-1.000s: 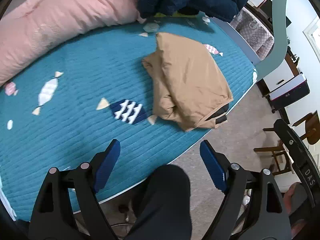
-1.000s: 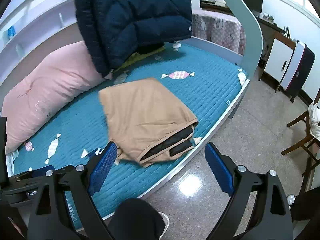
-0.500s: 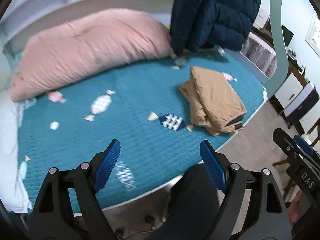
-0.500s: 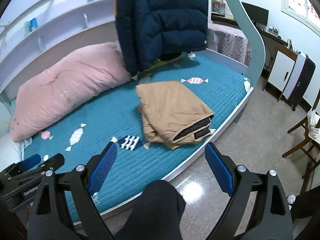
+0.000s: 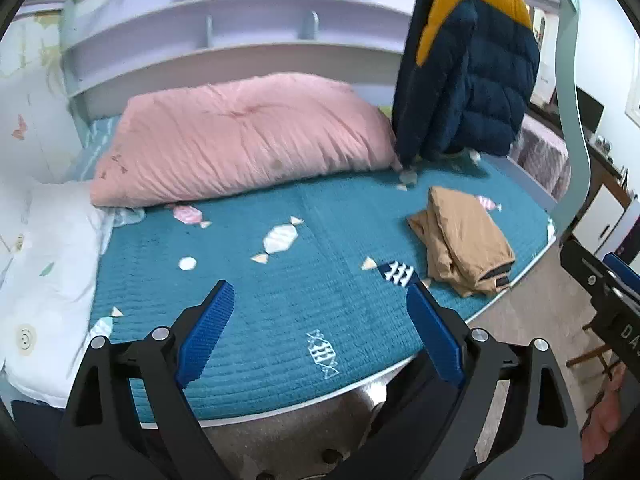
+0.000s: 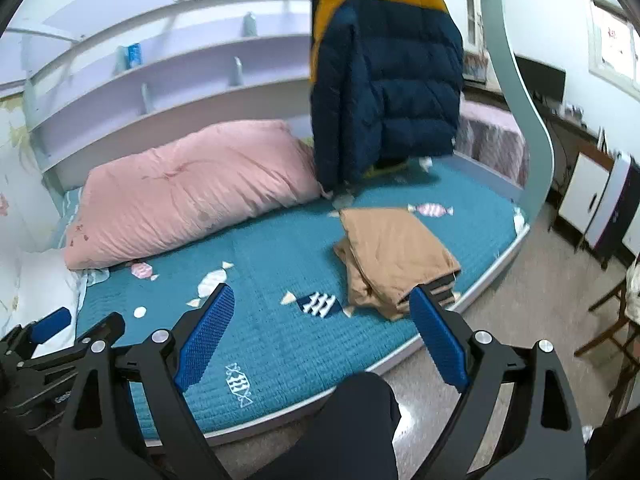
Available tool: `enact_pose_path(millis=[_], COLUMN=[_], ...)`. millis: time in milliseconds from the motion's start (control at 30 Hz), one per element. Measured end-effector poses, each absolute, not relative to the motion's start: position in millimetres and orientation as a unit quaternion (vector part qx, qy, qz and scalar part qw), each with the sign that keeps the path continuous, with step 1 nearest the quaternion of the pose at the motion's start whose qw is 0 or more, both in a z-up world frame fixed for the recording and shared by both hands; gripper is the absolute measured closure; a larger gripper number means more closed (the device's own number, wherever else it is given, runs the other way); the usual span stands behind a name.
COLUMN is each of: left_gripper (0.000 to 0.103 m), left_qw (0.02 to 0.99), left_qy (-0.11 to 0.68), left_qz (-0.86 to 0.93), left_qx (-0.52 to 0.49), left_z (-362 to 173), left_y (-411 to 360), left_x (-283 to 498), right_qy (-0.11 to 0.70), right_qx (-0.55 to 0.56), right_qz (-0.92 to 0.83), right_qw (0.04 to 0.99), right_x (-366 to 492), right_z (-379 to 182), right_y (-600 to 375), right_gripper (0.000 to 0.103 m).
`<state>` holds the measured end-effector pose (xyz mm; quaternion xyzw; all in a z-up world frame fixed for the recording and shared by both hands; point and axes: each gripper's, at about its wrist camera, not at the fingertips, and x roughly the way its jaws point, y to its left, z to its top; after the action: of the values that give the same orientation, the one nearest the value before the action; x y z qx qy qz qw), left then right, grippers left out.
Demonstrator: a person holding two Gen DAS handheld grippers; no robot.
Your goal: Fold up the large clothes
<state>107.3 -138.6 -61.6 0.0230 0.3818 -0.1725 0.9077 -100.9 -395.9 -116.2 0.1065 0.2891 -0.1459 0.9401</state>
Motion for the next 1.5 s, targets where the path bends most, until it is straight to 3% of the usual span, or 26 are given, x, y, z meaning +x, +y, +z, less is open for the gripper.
enact_pose_path(millis=[600, 1500], left_gripper=[0.012, 0.012], left_qw=[0.932, 0.929], left_qy=[0.324, 0.329], left_qz=[-0.164, -0.169], left_qx=[0.018, 0.014], left_z=[-23.7, -14.1], left_y=[-114.6, -110.8], left_x=[80.4, 75.7], right_qy=[0.252, 0.218], right_qx=[0.077, 0.043], right_qz=[-0.170, -0.189], right_qw=[0.950, 0.956], right_x=[-115.1, -131.9], right_z=[-99.9, -91.6], right_y=[-364.6, -343.2], right_gripper=[0.017, 0.017])
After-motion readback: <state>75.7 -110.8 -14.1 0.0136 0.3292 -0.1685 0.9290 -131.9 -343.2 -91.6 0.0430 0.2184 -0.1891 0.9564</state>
